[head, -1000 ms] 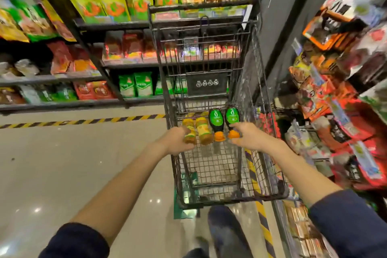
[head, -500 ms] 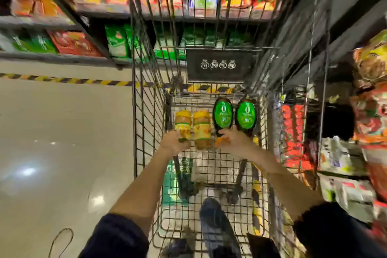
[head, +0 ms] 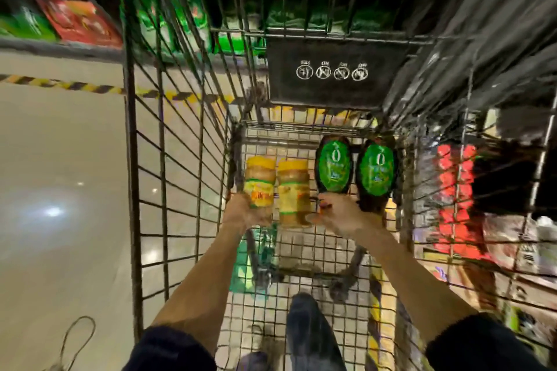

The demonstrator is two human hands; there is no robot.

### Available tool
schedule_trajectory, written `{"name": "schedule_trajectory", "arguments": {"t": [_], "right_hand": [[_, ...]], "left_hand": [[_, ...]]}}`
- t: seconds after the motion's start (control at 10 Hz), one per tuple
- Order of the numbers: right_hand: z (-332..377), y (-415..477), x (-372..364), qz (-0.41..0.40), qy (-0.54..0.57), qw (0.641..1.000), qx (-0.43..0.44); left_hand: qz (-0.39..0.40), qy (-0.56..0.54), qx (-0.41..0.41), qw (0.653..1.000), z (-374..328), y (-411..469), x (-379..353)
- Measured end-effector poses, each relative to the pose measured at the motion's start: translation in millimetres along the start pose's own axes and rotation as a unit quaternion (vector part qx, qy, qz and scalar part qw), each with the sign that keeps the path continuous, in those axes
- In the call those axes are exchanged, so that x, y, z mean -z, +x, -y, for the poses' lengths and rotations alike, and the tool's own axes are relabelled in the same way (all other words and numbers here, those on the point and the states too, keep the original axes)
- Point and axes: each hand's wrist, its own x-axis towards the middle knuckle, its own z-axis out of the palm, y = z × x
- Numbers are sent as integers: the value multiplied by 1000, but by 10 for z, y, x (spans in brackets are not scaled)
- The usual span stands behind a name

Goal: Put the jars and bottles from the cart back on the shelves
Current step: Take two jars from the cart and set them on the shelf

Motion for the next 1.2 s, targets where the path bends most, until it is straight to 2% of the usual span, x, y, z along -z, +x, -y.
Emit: {"name": "schedule_trajectory", "arguments": {"t": [0.1,0.2,0.4,0.5,0.6,0.7,0.8,0.9,1.1,1.2], "right_hand": [[-62,170,-75,3,-13,1000,-22],[-93,347,-162,2,11,998,-55],[-145,594,-322,-9,87,991,-101],[-96,615,-366,-10,105,987,-118],[-2,627,-424,9,164,980,-109],[32,674,-525,16,216,971,-105],[27,689,-592,9,223,968,-114],[19,707,-618,-31,241,963,-119],[-35,588,-577,-62,250,959,-117],[-58,397,-479,-75,296,947,-104]], "left_hand": [[33,-8,4,999,7,37,33],[-37,24,39,998,69,82,22],[11,-101,62,993,136,171,26],[6,-108,47,993,166,190,20],[22,-161,51,985,94,111,9],[-13,-144,52,988,153,135,19],[0,-156,50,986,125,131,26],[-2,-171,57,984,94,130,34],[1,-213,64,975,-8,-51,-18],[11,-215,67,974,-60,-257,-12]]}}
